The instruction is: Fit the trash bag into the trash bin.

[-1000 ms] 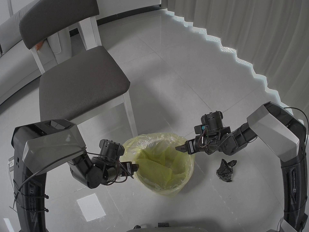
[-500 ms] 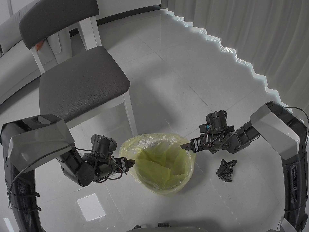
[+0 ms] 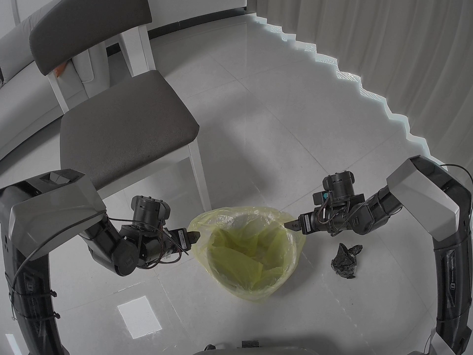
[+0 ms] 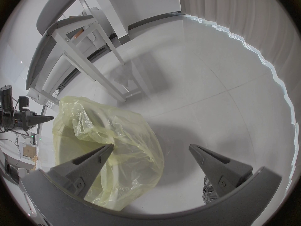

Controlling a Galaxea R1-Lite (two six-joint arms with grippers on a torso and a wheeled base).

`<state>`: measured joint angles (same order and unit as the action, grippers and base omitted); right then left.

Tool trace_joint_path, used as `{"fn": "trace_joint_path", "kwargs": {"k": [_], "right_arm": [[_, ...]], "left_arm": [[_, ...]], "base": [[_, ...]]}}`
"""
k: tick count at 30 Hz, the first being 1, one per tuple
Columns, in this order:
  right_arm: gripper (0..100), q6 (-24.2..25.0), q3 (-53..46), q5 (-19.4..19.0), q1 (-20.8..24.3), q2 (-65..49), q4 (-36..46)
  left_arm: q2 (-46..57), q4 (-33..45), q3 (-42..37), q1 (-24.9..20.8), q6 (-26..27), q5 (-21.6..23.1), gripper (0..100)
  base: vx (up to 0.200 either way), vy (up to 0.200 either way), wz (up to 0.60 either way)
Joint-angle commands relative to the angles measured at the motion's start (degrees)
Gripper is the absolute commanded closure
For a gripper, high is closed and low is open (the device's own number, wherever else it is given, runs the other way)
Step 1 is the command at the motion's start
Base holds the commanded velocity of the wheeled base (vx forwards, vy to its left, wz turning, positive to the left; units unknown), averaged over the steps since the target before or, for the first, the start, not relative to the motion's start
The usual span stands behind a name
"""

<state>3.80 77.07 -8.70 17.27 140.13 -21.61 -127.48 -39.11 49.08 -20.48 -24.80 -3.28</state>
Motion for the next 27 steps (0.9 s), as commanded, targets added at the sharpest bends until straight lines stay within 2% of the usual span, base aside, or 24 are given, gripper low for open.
{"fn": "trace_joint_path", "kwargs": {"k": [1,14,27], "right_arm": [[0,-0.02,-0.69,0.00,-0.75,0.05,-0.01],[0,0.33,0.63,-0.08,-0.31,1.11,-0.01],[0,0.68,-2.45,-0.61,-0.22,-5.57,-0.01]], "left_arm": [[-4.89,0.08,3.30,1.76,0.27,-0.41,0],[-10.77,5.62,12.88,2.90,1.07,-0.41,0],[-9.98,5.62,12.00,3.17,0.98,-0.41,0]], "base": [[0.000,0.000,0.00],[0.000,0.000,0.00],[0.000,0.000,0.00]]}}
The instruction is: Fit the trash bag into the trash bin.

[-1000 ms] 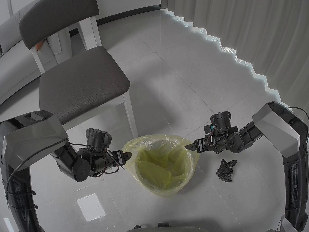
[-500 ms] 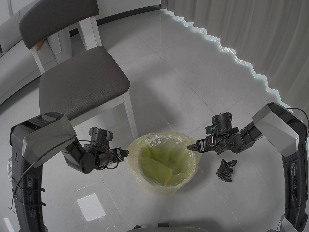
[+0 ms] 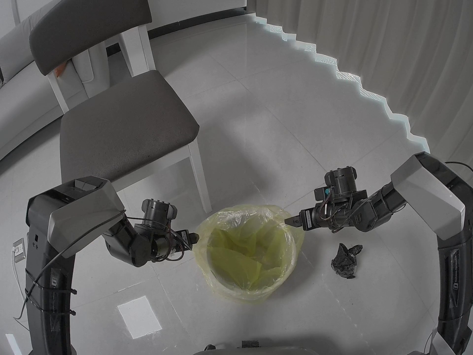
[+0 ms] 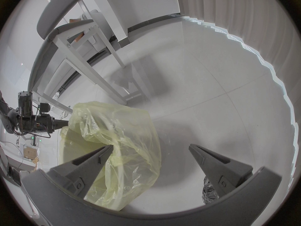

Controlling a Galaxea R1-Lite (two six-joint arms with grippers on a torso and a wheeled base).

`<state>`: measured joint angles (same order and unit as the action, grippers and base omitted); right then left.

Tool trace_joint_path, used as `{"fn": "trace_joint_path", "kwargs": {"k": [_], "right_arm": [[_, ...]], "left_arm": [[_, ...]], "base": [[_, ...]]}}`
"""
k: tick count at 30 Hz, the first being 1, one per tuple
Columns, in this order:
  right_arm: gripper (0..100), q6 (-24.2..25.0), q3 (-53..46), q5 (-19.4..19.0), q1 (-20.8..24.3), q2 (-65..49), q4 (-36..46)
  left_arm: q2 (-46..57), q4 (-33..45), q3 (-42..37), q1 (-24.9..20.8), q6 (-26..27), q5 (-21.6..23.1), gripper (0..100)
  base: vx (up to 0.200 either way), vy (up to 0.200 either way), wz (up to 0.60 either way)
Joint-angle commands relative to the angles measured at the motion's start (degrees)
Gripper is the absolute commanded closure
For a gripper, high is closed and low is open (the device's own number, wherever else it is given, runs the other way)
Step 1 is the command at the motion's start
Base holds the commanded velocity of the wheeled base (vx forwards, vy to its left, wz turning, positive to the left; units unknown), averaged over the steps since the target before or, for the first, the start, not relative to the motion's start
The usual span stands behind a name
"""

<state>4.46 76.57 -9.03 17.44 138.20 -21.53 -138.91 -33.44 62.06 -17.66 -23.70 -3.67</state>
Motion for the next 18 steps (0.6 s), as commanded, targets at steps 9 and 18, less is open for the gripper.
{"fn": "trace_joint_path", "kwargs": {"k": [9,18], "right_arm": [[0,-1.12,-11.79,-0.37,-4.61,-9.97,-0.80],[0,-9.03,-15.31,0.07,-12.00,-4.44,-4.49]], "left_arm": [[11.47,-0.93,-6.52,2.63,-0.12,1.38,0],[18.41,-1.10,-11.79,4.30,-0.03,3.76,0]], "base": [[0.000,0.000,0.00],[0.000,0.000,0.00]]}}
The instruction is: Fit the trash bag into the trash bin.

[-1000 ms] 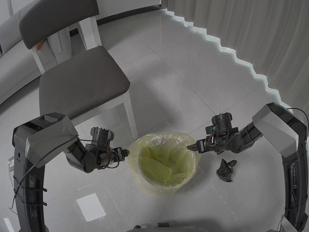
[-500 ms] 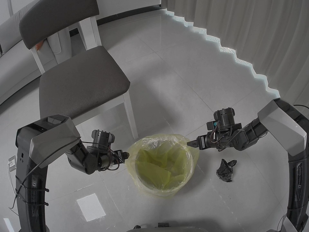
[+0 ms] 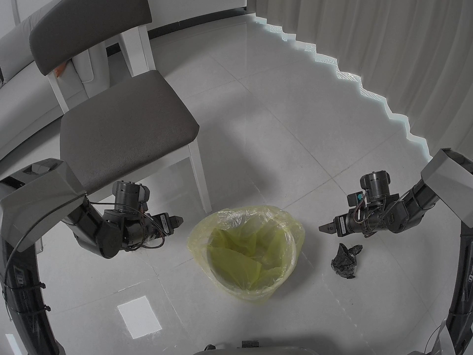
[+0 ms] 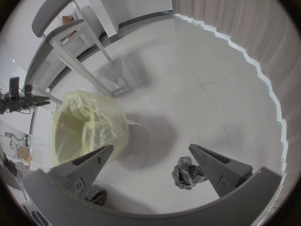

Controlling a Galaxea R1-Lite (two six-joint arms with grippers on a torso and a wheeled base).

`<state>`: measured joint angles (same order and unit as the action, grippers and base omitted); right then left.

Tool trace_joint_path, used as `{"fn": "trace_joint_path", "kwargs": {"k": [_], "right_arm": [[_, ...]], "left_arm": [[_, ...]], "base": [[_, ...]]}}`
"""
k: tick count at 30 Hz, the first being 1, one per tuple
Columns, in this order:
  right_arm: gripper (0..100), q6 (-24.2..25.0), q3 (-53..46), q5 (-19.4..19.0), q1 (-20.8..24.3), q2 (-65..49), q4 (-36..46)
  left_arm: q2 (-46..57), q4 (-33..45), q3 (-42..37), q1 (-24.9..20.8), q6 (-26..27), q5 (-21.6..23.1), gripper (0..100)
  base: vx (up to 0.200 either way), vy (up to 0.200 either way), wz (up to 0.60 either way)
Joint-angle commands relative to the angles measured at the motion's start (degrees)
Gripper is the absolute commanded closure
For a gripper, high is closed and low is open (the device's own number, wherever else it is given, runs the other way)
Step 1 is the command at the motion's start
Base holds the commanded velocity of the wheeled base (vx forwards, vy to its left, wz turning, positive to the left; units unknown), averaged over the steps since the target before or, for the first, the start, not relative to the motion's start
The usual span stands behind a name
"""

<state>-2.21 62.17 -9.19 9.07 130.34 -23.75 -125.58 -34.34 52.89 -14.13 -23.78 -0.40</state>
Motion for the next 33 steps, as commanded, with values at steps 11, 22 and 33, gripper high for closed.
{"fn": "trace_joint_path", "kwargs": {"k": [11,22,33], "right_arm": [[0,-4.12,4.71,0.58,-6.78,13.54,-3.59],[0,-6.93,14.38,1.81,-7.66,16.35,9.86],[0,-9.57,22.73,4.09,-7.84,18.28,19.88]], "left_arm": [[7.27,-0.29,-4.73,-0.20,-0.03,0.40,0],[6.92,-2.49,-5.61,-0.02,-0.12,0.49,0],[6.66,-4.33,-6.93,-0.11,-0.03,0.58,0]], "base": [[0.000,0.000,0.00],[0.000,0.000,0.00],[0.000,0.000,0.00]]}}
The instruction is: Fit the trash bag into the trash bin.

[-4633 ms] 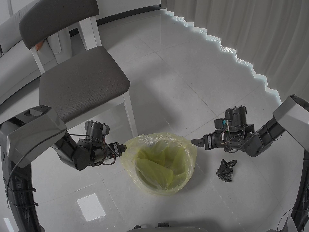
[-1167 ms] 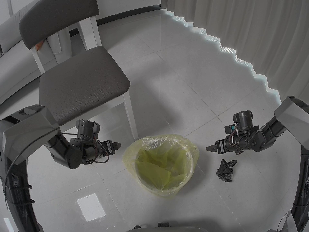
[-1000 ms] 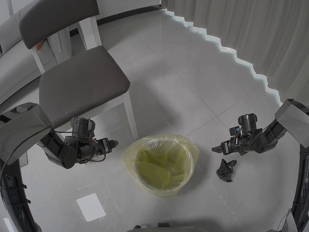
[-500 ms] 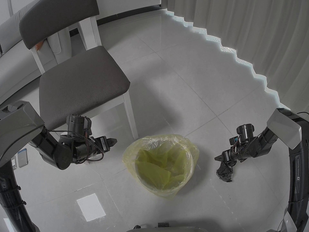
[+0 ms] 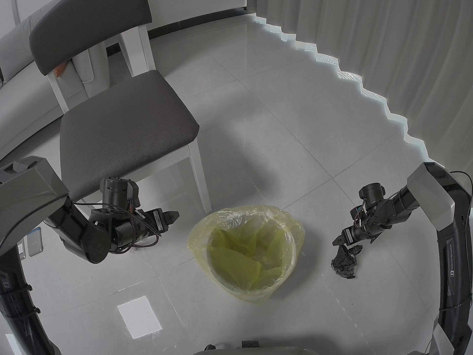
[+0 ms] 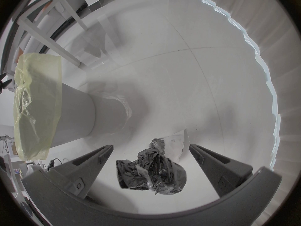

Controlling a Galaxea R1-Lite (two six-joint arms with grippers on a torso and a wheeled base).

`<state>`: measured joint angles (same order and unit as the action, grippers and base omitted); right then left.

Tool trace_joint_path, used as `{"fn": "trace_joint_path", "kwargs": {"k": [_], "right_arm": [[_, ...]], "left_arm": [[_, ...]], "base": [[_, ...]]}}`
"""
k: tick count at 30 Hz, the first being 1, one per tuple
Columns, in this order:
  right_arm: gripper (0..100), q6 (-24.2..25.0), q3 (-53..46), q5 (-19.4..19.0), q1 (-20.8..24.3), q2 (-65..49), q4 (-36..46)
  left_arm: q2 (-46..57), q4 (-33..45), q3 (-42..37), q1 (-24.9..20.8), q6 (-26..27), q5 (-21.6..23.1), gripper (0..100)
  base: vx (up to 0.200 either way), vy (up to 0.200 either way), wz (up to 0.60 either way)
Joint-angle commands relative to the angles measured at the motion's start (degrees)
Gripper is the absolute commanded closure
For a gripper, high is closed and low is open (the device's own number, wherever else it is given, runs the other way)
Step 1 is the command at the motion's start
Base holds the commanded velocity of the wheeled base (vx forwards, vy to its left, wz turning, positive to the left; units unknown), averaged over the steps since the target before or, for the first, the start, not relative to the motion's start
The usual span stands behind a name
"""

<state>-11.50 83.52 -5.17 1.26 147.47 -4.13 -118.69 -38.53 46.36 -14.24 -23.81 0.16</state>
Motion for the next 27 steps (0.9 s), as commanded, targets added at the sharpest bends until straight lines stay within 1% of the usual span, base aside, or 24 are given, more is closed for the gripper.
{"fn": "trace_joint_path", "kwargs": {"k": [1,5,9,11,13,14,15,16,20,23,27], "right_arm": [[0,-0.37,1.30,0.16,-0.03,1.15,0.18],[0,-0.28,1.03,0.16,-0.11,0.89,0.18],[0,0.33,-1.43,-0.37,1.03,-2.27,-0.97],[0,0.51,-3.36,-0.63,3.93,-6.23,-2.37],[0,0.77,-3.45,-0.63,4.81,-6.58,-2.90],[0,1.48,-3.45,-0.63,6.39,-7.64,-3.51],[0,1.48,-3.45,-0.63,6.39,-7.64,-3.51],[0,3.32,-3.19,-0.63,9.20,-8.60,-4.04],[0,5.34,-3.54,-0.63,12.54,-8.95,-4.22],[0,5.69,-4.42,-0.63,13.95,-9.66,-4.30],[0,5.69,-4.68,-0.54,14.83,-10.71,-4.30]], "left_arm": [[-0.05,-0.23,-0.39,0.00,-0.01,0.02,0],[0.21,-0.14,-0.66,-0.09,0.08,0.02,0],[0.30,-0.23,-1.71,-0.79,0.17,-0.07,0],[-1.02,-0.23,-1.62,-1.93,0.17,0.02,0],[-1.90,-0.23,-1.27,-2.46,0.08,-0.07,0],[-3.74,-0.31,-0.57,-3.08,0.17,-0.25,0],[-3.74,-0.31,-0.57,-3.08,0.17,-0.25,0],[-7.08,-0.66,1.45,-4.13,0.17,-0.69,0],[-11.83,-0.58,4.18,-4.66,0.25,-0.86,0],[-14.73,-0.58,5.85,-4.57,0.25,-1.13,0],[-16.40,-0.66,6.02,-4.22,0.34,-1.30,0]], "base": [[0.000,0.000,0.00],[0.000,0.000,0.00],[0.000,0.000,0.00],[0.000,0.000,0.00],[0.000,0.000,0.00],[0.000,0.000,0.00],[0.000,0.000,0.00],[0.000,0.000,0.00],[0.000,0.000,0.00],[0.000,0.000,0.00],[0.000,0.000,0.00]]}}
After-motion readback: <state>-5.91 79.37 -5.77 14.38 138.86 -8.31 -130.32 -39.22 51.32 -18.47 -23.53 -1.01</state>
